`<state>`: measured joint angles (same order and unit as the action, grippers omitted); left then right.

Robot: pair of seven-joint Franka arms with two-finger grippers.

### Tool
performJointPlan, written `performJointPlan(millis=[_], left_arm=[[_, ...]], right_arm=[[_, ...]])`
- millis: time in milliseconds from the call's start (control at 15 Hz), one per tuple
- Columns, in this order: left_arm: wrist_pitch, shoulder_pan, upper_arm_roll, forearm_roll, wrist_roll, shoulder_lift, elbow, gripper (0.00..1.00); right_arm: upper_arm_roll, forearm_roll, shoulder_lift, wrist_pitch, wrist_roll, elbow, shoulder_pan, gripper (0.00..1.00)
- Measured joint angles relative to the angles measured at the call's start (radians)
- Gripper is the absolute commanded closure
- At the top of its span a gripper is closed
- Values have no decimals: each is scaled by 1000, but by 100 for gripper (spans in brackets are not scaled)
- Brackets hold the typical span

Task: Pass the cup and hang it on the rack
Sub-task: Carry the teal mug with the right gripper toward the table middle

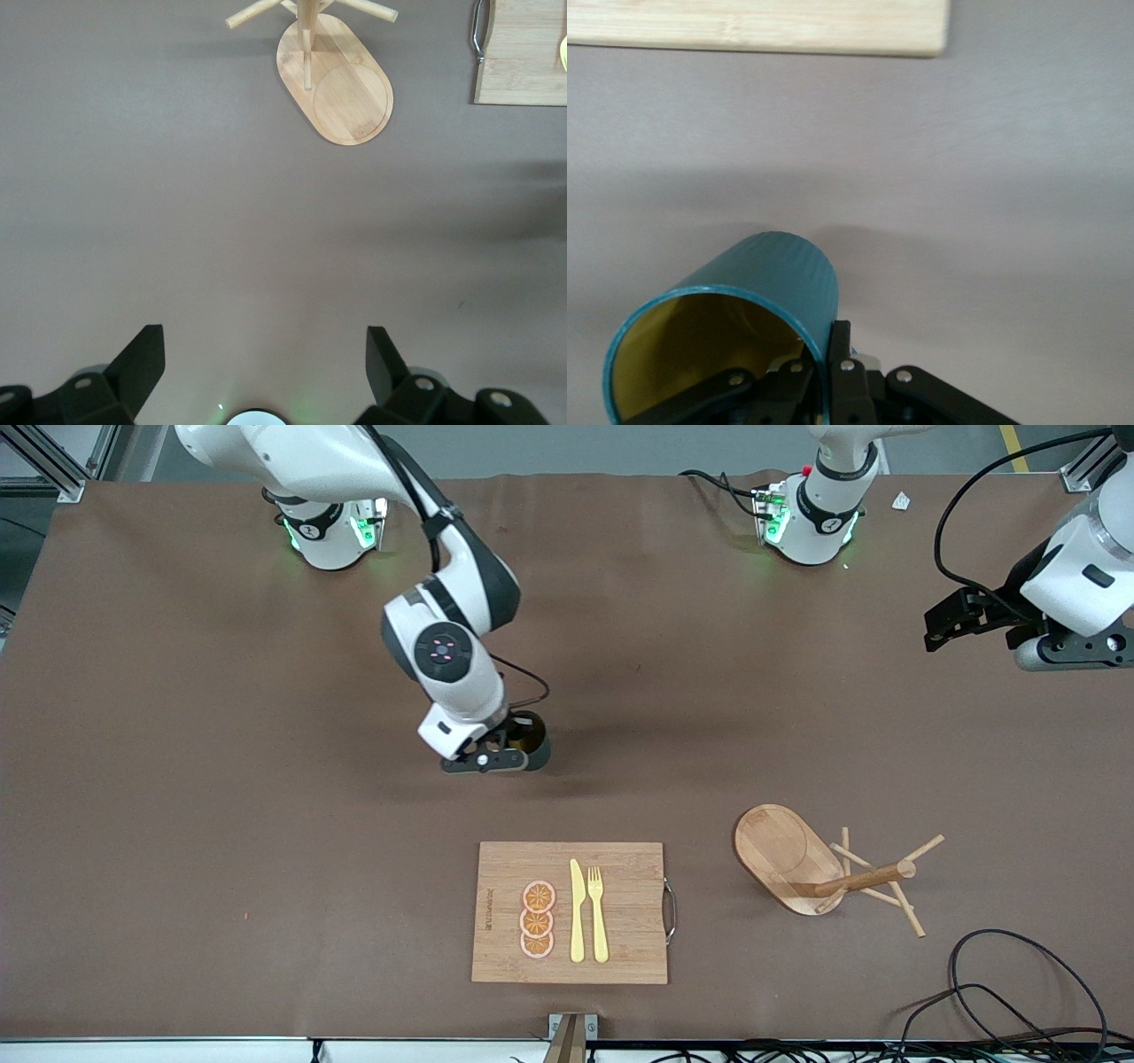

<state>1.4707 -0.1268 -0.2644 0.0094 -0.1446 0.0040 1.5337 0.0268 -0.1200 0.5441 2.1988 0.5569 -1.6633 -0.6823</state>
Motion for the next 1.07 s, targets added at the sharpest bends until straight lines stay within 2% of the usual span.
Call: performJointPlan(millis=[400, 733, 933, 1000, 1067], left_arm=[[0, -1, 0, 0, 0, 0, 0, 0], [0, -1, 0, 0, 0, -2, 0, 0], [0, -1, 1, 0, 0, -3, 0, 0], [0, -1, 1, 0, 0, -3, 0, 0], [0, -1, 1, 0, 0, -3, 0, 0]], right_arm=[[3, 0, 147, 2, 180, 156, -66, 99], [5, 12, 173, 2, 207, 189, -91, 95], [5, 60, 177, 0, 207, 189, -97, 91], [5, 75, 179, -1, 207, 189, -98, 85], [5, 89, 182, -1, 207, 190, -101, 68]])
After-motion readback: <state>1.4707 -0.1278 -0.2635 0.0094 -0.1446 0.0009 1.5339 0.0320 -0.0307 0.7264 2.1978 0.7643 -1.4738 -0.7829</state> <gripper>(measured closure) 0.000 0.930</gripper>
